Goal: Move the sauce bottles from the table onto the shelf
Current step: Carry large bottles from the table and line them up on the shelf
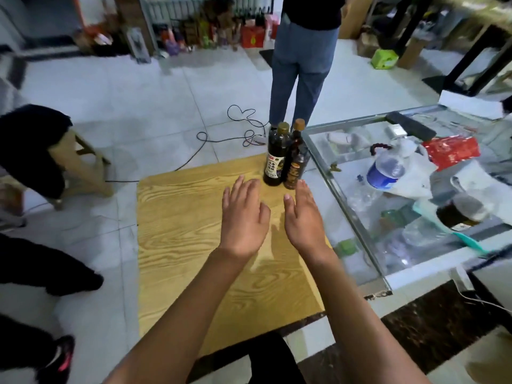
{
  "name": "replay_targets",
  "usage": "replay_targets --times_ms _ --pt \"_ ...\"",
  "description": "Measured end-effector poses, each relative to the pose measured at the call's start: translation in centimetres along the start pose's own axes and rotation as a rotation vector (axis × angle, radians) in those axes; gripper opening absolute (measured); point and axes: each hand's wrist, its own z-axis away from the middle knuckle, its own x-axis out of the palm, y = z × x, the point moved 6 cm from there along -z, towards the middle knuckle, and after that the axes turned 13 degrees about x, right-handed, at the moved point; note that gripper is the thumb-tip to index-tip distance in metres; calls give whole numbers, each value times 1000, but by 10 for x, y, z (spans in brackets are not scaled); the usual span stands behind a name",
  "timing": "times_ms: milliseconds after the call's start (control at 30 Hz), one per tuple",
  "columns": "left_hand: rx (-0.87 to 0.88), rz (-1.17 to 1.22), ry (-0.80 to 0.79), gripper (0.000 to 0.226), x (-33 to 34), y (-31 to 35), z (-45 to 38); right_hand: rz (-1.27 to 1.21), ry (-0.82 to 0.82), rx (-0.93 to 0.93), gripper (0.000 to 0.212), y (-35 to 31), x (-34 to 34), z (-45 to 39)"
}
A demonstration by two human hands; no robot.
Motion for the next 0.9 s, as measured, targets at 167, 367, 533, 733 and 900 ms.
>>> replay_targets --times_ms 167,367,533,733,900 --pt "-235 189 -20 50 49 -32 -104 -132 -64 162 57 17 15 -108" --pt "-456 442 -59 91 114 -84 -202 -109 -52 229 66 40 34 -206" --pt "-329 538 -136 93 150 -107 -232 -167 33 195 56 50 38 -232" --pt "-339 256 -80 87 153 -118 -227 -195 62 190 39 54 36 -238" --pt "-388 347 -25 82 150 -112 -226 -344 -37 138 30 57 46 -228"
